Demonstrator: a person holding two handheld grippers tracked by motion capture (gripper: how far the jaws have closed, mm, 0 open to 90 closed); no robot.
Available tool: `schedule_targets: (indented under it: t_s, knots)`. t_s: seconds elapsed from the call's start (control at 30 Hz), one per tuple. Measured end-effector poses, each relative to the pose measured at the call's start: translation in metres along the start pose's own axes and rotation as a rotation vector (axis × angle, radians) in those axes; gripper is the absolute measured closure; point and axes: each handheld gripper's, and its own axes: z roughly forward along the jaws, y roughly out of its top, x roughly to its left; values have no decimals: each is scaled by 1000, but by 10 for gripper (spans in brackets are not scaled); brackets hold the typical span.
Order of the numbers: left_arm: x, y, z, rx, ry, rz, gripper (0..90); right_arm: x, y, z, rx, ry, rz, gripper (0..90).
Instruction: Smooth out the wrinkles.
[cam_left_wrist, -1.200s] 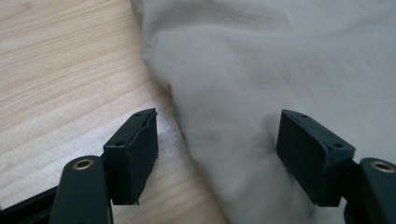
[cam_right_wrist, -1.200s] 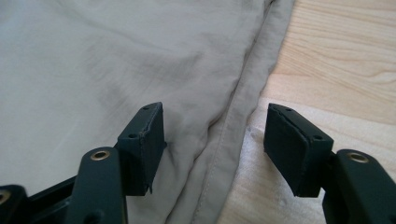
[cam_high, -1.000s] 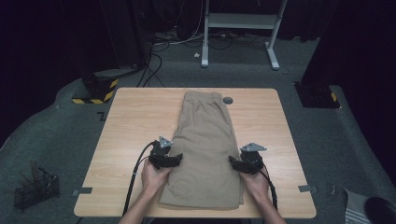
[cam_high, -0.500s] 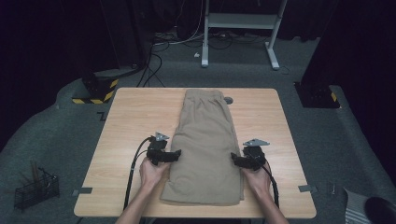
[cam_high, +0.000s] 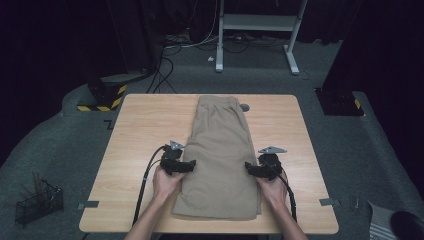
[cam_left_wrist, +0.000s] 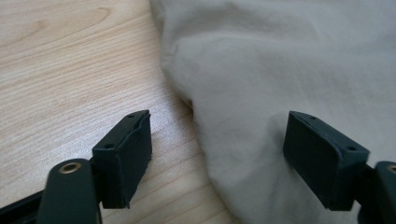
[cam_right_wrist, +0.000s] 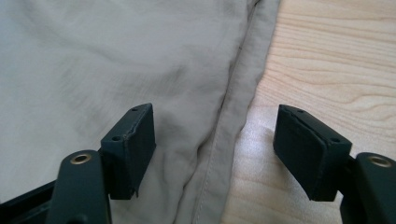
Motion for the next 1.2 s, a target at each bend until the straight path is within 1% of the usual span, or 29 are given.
schedule_targets:
  t_s: [0.03, 0.07, 0.13, 0.17, 0.23, 0.3, 0.33, 0.37, 0.4, 0.47, 0.5, 0.57, 0.6, 0.63, 0.67, 0.7, 0.77, 0.8, 0.83, 0.87, 0.93, 1.0, 1.07, 1.13, 1.2]
  knots:
    - [-2, -1, 1, 0, 6, 20, 204, 1, 0, 0, 2, -5, -3, 296]
    - [-3, -2, 1, -7, 5, 38, 221, 3, 1, 1, 8, -17, -12, 296]
    - [-4, -3, 1, -17, -3, 39, 238, 8, 1, 2, 14, -51, -35, 296]
    - [-6, -3, 1, -20, -5, 52, 243, 10, 0, 3, 14, -62, -49, 311]
    - [-9, -4, 2, -32, -3, 52, 246, 13, 2, 4, 14, -49, -58, 353]
    - [-10, -4, 2, -32, 0, 55, 253, 13, 5, 4, 25, -36, -73, 369]
    - [-11, -4, 1, -29, -8, 54, 272, 12, 6, 4, 36, -29, -81, 376]
    - [-12, -5, -1, -26, -4, 56, 306, 12, 6, 4, 36, -26, -80, 386]
    - [-14, -7, -2, -31, -6, 56, 345, 12, 5, 3, 36, -25, -85, 401]
    - [-17, -12, -4, -58, -11, 60, 399, 13, 4, 2, 32, -29, -83, 420]
    - [-17, -13, -5, -58, -13, 58, 412, 13, 4, 2, 30, -30, -81, 422]
    - [-18, -11, -8, -30, -9, 53, 416, 15, 3, 2, 28, -36, -72, 426]
    - [-19, -11, -9, -19, -9, 51, 405, 16, 4, 1, 36, -38, -68, 425]
    - [-18, -12, -10, -10, -12, 45, 369, 16, 3, 0, 44, -38, -70, 425]
    - [-19, -13, -10, -9, -14, 46, 330, 17, 3, -1, 49, -36, -72, 424]
    - [-20, -13, -10, -7, -7, 60, 327, 18, 2, -2, 57, -32, -75, 424]
    - [-21, -12, -9, -9, -8, 56, 334, 17, 0, -4, 54, -21, -86, 425]
    - [-22, -12, -9, -17, -14, 54, 355, 17, -1, -4, 51, -21, -87, 427]
    - [-24, -13, -9, -25, -13, 54, 387, 17, -2, -5, 46, -21, -87, 445]
    - [-26, -13, -8, -28, -18, 54, 417, 18, -3, -6, 43, -16, -94, 487]
    - [-28, -12, -8, -22, -21, 53, 445, 20, -2, -7, 51, -4, -111, 548]
    - [-29, -10, -9, -10, -25, 63, 477, 21, 0, -7, 63, 8, -117, 599]
    - [-30, -9, -9, -8, -34, 62, 526, 22, -1, -8, 65, 16, -122, 653]
    - [-32, -9, -8, -16, -42, 62, 590, 22, -1, -8, 65, 25, -123, 724]
    - [-33, -9, -7, -23, -62, 61, 647, 21, -1, -8, 60, 39, -128, 782]
